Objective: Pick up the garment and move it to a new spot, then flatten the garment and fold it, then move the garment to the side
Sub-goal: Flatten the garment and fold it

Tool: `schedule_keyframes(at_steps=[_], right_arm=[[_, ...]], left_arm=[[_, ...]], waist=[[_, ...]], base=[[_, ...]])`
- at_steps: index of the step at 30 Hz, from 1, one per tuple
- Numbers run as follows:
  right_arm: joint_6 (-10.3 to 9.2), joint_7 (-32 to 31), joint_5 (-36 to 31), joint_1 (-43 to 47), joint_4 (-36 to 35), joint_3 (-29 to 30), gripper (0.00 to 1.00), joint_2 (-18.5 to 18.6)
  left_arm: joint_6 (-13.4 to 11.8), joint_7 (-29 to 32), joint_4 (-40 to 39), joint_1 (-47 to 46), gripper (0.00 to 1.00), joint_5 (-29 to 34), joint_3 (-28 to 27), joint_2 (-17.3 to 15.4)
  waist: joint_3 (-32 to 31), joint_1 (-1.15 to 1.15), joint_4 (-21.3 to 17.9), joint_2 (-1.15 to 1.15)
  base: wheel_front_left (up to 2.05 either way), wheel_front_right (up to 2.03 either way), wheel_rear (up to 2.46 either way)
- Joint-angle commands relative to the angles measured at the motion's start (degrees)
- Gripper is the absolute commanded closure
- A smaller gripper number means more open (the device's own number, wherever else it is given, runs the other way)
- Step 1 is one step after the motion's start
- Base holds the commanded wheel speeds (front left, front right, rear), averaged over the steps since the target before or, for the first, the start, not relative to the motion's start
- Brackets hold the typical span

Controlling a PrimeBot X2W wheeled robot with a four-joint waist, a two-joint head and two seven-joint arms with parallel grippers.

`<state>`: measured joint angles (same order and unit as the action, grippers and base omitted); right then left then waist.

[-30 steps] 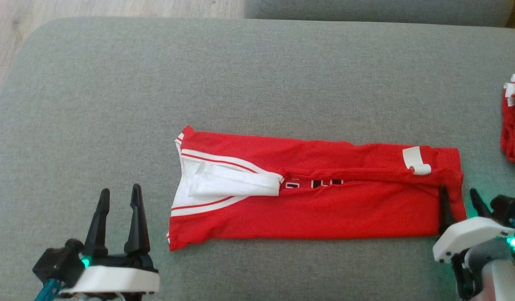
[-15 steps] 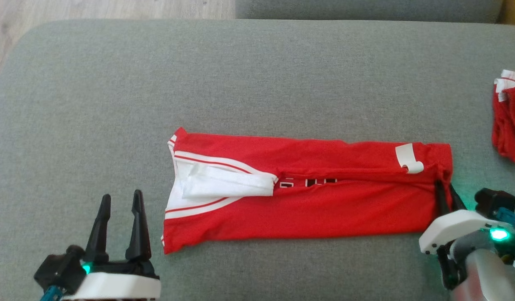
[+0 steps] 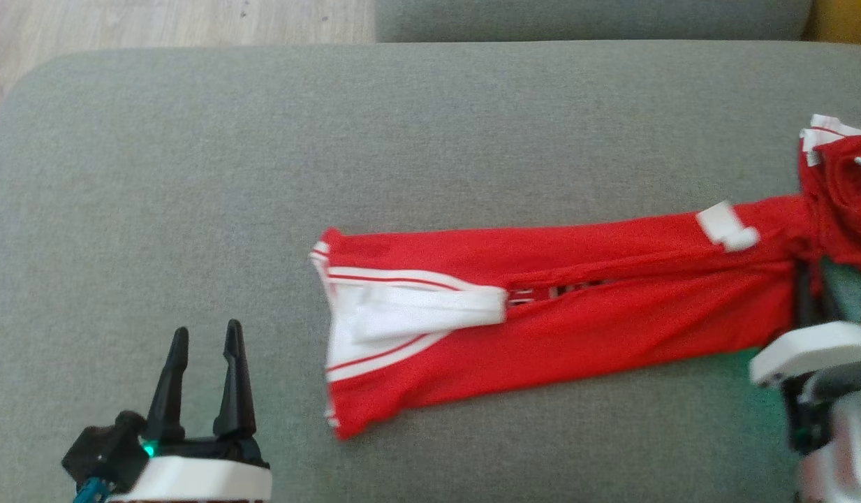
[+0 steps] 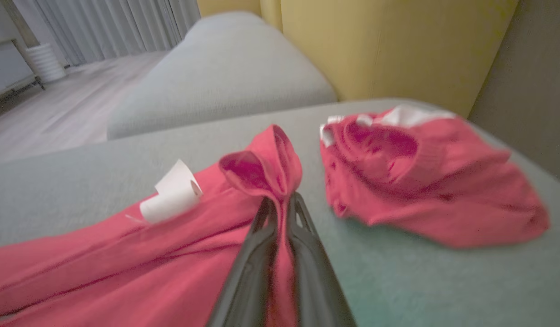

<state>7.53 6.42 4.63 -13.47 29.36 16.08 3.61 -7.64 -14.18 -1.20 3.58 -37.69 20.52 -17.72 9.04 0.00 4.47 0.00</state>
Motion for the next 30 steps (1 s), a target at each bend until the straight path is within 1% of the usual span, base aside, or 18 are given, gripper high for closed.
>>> schedule_keyframes(at_steps=[1, 5, 7, 9, 11, 14, 15, 16, 20, 25, 27, 28, 30], right_arm=[[-0.04, -0.47, 0.39, -1.12, -3.89, -0.13, 1.00, 2.09], [-0.04, -3.17, 0.46, 0.23, -10.78, 1.49, 1.00, 3.33], [-0.04, -5.06, 0.58, 1.14, -14.97, 1.39, 1.00, 2.85], [-0.04, -6.94, 1.56, 2.01, -18.92, 0.04, 1.00, 2.09], [-0.04, -8.54, 2.56, 2.97, -22.46, -2.61, 1.00, 1.38], [-0.04, -10.63, 4.25, 4.50, -27.05, -8.32, 1.00, 0.35], [-0.04, -11.67, 5.72, 5.31, -29.13, -12.85, 1.00, -0.09], [-0.04, -11.94, 6.41, 5.56, -29.92, -15.11, 1.00, -0.26], [-0.04, -12.40, 9.28, 5.59, -30.46, -24.48, 1.00, -0.65], [-0.04, -10.88, 14.38, 3.81, -25.96, -35.74, 1.00, -0.71], [-0.04, -10.11, 15.79, 2.51, -23.18, -39.18, 1.00, -0.71], [-0.04, -10.11, 15.79, 2.51, -23.18, -39.18, 1.00, -0.71], [-0.04, -9.14, 17.50, 0.88, -20.15, -41.76, 1.00, -0.72]], left_arm=[[-0.15, -0.07, -1.28, -2.09, 0.00, 0.30, -1.59, -0.39], [0.18, -0.04, -0.86, -2.40, 0.00, 0.28, -0.87, 0.05], [0.32, -0.04, -0.59, -2.64, 0.00, 0.31, -0.52, 0.27], [0.53, 0.00, -0.31, -2.94, 0.00, 0.33, -0.10, 0.48], [0.71, 0.04, -0.03, -3.31, 0.00, 0.40, 0.30, 0.67], [0.93, 0.18, 0.27, -3.89, 0.00, 0.53, 0.88, 0.90], [1.05, 0.34, 0.36, -4.29, 0.00, 0.62, 1.20, 0.97], [1.11, 0.41, 0.36, -4.47, 0.00, 0.65, 1.31, 0.96], [1.13, 0.59, 0.39, -4.86, 0.00, 0.69, 1.45, 0.77], [1.22, 0.86, 0.37, -5.43, 0.00, 0.78, 1.98, 0.93], [1.21, 0.91, 0.42, -5.60, 0.00, 0.80, 2.09, 0.97], [1.21, 0.91, 0.42, -5.60, 0.00, 0.80, 2.09, 0.97], [1.26, 0.94, 0.53, -5.75, 0.00, 0.79, 2.23, 1.05]], waist=[[-0.28, 0.00, -0.44, 0.00], [-0.64, 0.00, -1.20, 0.00], [-0.78, 0.00, -1.52, 0.00], [-0.86, 0.00, -1.71, 0.00], [-0.91, 0.00, -1.78, 0.00], [-0.95, 0.00, -1.62, 0.00], [-0.85, 0.00, -1.31, 0.00], [-0.80, 0.00, -1.12, 0.00], [-0.67, 0.00, -0.07, 0.00], [-0.46, 0.00, 2.02, 0.00], [-0.36, 0.00, 2.81, 0.00], [-0.36, 0.00, 2.81, 0.00], [-0.24, 0.00, 3.66, 0.00]], base=[[0.00, 0.00, 0.00], [0.00, 0.00, 0.00], [0.00, 0.00, 0.00], [0.00, 0.00, 0.00], [0.00, 0.00, 0.00], [0.00, 0.00, 0.00], [0.00, 0.00, 0.00], [0.00, 0.00, 0.00], [0.00, 0.00, 0.00], [0.00, 0.00, 0.00], [0.00, 0.00, 0.00], [0.00, 0.00, 0.00], [0.00, 0.00, 0.00]])
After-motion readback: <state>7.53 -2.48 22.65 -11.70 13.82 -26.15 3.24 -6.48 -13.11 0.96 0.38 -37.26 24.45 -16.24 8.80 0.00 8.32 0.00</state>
